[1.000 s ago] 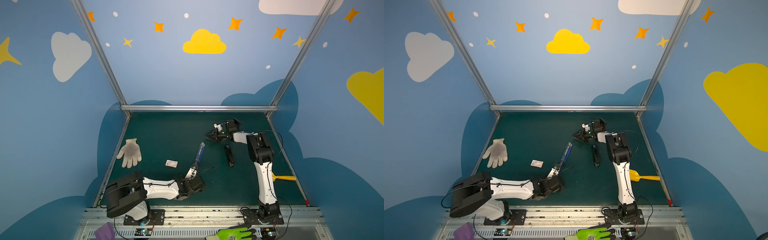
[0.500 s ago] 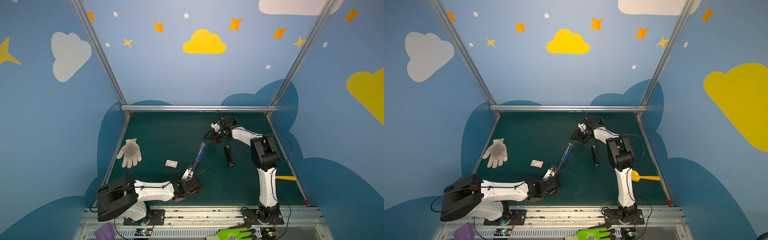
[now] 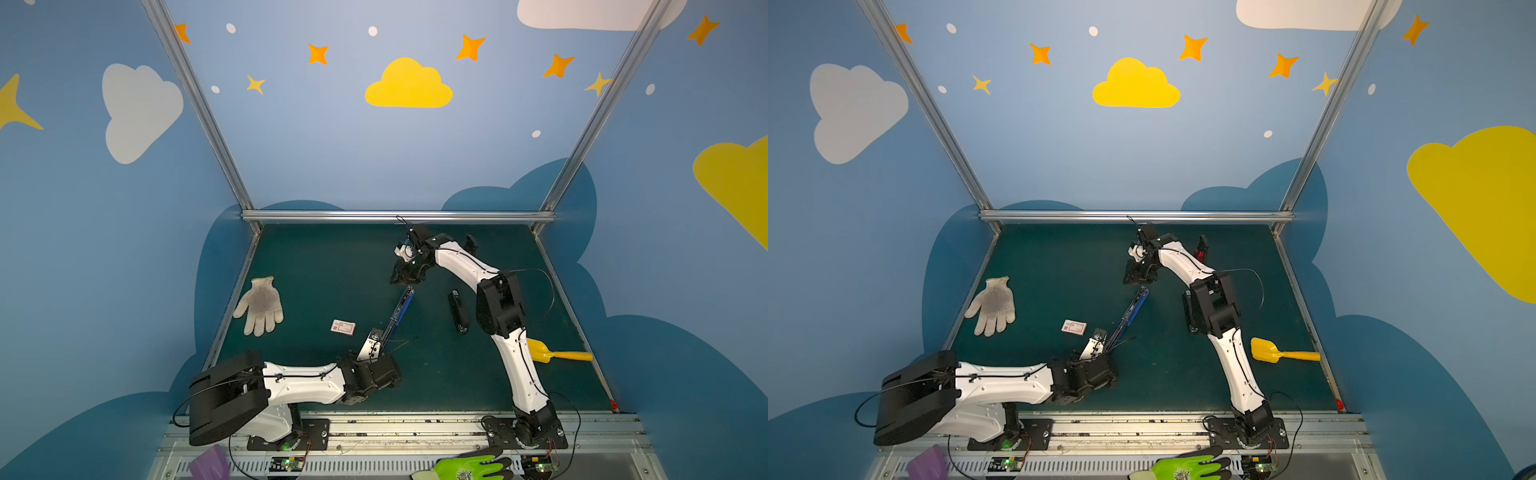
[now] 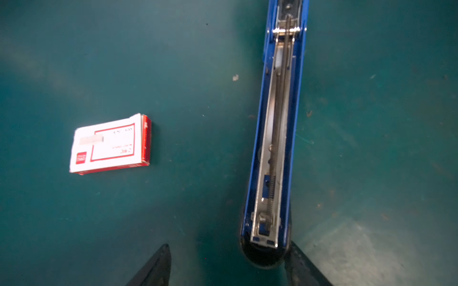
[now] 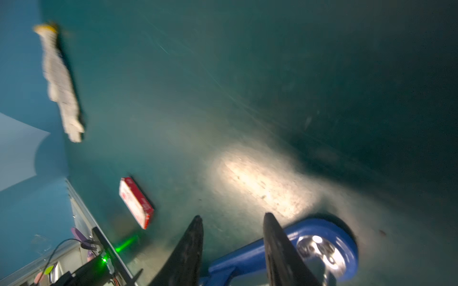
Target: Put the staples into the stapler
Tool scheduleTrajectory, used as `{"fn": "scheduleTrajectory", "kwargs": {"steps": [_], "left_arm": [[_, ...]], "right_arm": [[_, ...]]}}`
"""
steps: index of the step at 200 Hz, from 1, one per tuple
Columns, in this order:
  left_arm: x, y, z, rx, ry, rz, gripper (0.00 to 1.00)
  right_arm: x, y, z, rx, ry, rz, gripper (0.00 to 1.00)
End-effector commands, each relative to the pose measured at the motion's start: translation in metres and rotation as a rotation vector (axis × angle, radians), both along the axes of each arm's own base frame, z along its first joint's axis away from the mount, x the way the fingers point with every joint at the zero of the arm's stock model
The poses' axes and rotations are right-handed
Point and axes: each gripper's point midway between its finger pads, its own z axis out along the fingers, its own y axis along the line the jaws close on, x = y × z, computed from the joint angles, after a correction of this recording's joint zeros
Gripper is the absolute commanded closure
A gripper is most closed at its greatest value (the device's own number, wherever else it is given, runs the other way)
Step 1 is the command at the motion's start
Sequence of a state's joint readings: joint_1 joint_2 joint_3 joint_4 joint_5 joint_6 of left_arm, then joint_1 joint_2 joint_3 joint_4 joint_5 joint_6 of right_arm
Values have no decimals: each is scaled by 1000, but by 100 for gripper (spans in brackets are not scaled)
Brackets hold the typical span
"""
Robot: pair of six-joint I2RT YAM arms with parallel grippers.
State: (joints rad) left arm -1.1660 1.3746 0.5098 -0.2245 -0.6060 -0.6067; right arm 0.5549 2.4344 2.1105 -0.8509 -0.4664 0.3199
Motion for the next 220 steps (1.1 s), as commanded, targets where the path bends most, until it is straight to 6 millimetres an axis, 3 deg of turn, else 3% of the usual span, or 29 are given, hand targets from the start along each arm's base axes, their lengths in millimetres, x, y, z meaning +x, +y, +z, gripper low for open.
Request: {"fn": "scheduleTrajectory", "kwargs": {"steps": [1, 36, 105, 138, 175, 220], "left_arm": [[7, 10, 3, 14, -34, 42, 28], [21, 11, 6, 12, -31, 62, 27], [65, 1, 16, 17, -10, 48, 27], [82, -8, 19, 31, -5, 26, 27], [84, -10, 28, 13, -8, 15, 27], [71, 11, 48, -59, -10, 72, 26]], "right_arm": [[-14, -16, -13, -80, 73, 10, 59], [-29, -37, -14, -138, 108, 7, 61], [-84, -86, -24, -199, 184, -36, 61], [-106, -99, -20, -198, 188, -43, 59], [-109, -88, 7, -111, 100, 3, 49], [-111, -57, 20, -50, 8, 130, 42]]}}
